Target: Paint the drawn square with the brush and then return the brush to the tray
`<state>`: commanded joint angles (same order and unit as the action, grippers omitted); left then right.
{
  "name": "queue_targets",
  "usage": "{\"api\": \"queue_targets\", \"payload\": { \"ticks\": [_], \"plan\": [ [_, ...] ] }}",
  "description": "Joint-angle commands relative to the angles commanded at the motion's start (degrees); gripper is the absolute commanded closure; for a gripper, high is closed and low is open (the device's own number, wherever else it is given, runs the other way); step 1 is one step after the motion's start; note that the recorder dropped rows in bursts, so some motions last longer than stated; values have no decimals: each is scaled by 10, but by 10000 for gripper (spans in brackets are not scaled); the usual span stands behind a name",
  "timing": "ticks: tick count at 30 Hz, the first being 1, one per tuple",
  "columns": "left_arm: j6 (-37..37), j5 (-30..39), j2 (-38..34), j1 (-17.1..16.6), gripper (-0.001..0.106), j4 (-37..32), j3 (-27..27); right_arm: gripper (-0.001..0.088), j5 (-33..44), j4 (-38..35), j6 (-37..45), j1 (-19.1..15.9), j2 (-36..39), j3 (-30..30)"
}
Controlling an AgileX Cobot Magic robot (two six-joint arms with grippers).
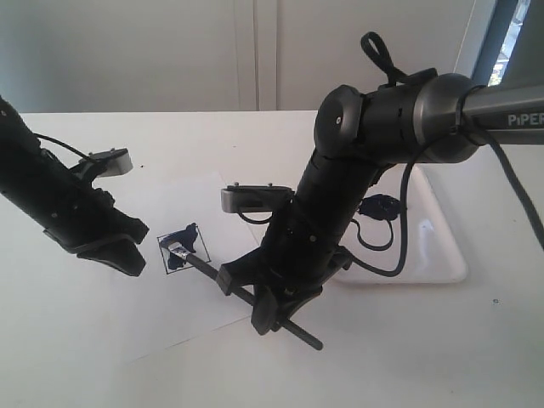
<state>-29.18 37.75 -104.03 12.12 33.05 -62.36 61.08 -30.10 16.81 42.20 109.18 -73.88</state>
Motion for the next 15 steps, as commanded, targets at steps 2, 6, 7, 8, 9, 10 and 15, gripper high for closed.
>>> {"api": "queue_targets", "payload": {
  "ticks": [2, 6, 7, 8, 9, 10, 15],
  "plan": [
    [5, -2, -15, 0, 1053, -3, 2, 868, 1, 0, 0, 0, 0, 0],
    [5, -7, -44, 0, 1053, -2, 2, 868, 6, 1, 0, 0, 0, 0],
    [5, -11, -47, 0, 1053, 3, 2, 868, 6, 1, 0, 0, 0, 0],
    [5, -12, -50, 0, 1053, 7, 2, 868, 7, 1, 0, 0, 0, 0],
    [5, -15, -50, 0, 1053, 14, 2, 868, 7, 1, 0, 0, 0, 0],
    [5, -21, -52, 0, 1053, 17, 2, 868, 7, 1, 0, 0, 0, 0],
    [5, -32, -61, 0, 1053, 18, 2, 868, 22, 1, 0, 0, -1, 0]
  ]
}}
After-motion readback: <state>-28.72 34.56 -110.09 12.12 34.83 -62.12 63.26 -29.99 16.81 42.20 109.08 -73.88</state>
